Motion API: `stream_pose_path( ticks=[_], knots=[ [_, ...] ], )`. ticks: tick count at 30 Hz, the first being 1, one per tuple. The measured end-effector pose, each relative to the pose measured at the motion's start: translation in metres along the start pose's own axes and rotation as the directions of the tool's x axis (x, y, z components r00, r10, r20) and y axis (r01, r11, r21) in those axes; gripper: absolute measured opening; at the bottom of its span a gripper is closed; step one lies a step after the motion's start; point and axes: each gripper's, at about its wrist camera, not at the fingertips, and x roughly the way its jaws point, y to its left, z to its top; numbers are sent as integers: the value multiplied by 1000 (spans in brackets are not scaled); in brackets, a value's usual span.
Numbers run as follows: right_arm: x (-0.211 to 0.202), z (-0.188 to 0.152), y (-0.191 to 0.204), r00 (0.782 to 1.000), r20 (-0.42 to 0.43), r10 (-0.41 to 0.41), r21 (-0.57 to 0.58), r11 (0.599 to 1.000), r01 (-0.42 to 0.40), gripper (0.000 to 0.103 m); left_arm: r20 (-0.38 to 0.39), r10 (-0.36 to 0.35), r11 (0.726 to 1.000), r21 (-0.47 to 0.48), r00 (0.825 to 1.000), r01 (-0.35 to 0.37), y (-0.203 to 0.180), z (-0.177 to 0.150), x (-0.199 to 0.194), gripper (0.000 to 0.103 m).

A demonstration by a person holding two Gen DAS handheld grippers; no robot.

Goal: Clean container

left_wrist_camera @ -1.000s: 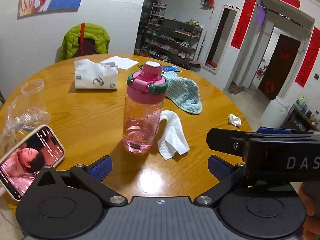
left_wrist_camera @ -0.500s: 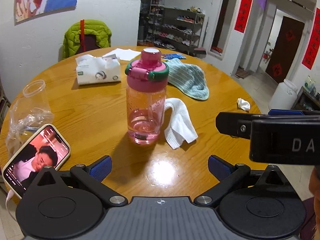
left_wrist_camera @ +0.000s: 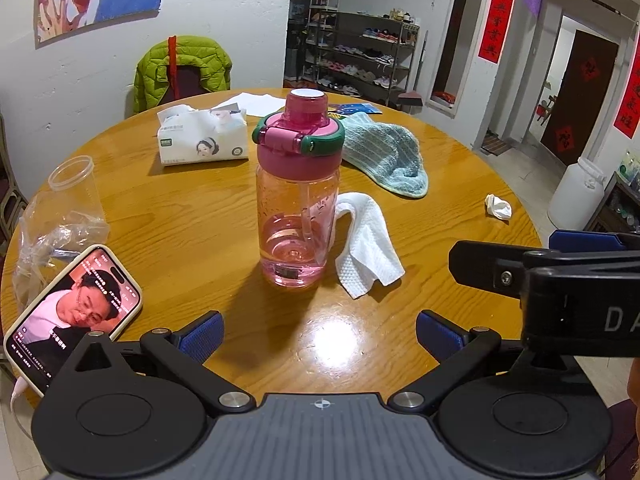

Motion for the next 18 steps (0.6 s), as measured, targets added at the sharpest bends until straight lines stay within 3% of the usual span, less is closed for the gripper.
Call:
stream_pose_path(
  ticks=[18],
  knots=[
    [3,-1,-2,1000,-8,9,2,1000,-9,103,8,-2,1000,-4,1000,2,3,1,2,102]
  ],
)
